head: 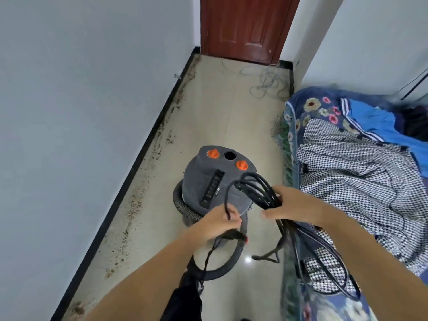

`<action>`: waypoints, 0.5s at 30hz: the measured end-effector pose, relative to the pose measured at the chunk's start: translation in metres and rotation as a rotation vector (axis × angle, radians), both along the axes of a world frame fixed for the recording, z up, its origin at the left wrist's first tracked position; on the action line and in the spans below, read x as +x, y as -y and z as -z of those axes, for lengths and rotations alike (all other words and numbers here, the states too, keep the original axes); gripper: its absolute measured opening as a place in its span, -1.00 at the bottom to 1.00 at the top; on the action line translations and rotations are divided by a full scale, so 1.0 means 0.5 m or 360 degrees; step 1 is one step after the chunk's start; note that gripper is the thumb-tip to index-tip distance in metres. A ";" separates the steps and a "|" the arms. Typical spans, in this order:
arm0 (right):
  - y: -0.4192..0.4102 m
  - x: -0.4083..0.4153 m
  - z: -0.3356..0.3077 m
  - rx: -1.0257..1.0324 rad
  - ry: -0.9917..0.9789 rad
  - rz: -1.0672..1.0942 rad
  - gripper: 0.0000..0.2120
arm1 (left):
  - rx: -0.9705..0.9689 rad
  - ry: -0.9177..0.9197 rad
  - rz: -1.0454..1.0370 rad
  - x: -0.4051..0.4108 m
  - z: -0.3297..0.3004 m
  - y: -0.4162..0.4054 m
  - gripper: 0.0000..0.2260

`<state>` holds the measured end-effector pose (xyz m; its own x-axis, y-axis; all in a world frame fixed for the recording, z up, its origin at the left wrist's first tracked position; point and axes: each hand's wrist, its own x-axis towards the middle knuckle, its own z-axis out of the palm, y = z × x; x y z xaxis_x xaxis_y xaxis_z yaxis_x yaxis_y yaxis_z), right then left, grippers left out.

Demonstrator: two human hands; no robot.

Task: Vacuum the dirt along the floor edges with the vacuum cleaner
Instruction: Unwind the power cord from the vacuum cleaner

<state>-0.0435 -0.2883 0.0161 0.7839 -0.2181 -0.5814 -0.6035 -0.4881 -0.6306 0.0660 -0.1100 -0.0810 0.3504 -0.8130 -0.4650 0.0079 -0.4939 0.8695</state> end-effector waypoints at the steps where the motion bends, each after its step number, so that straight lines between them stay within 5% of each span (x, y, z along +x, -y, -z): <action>1: -0.001 -0.021 -0.024 0.0059 0.0003 -0.0086 -0.76 | -0.0045 0.0019 -0.0161 -0.014 -0.018 -0.009 -0.86; 5: -0.011 -0.105 -0.079 0.0238 0.0009 -0.0240 -0.75 | -0.0230 0.0159 -0.0588 -0.090 -0.102 -0.037 -0.85; 10: -0.045 -0.166 -0.121 0.0105 0.0041 -0.0346 -0.82 | -0.0117 0.0419 -0.0550 -0.181 -0.150 -0.140 -0.90; 15: -0.115 -0.195 -0.195 -0.0348 0.0021 -0.0842 -0.79 | 0.0632 0.0830 -0.0208 -0.272 -0.122 -0.335 -0.69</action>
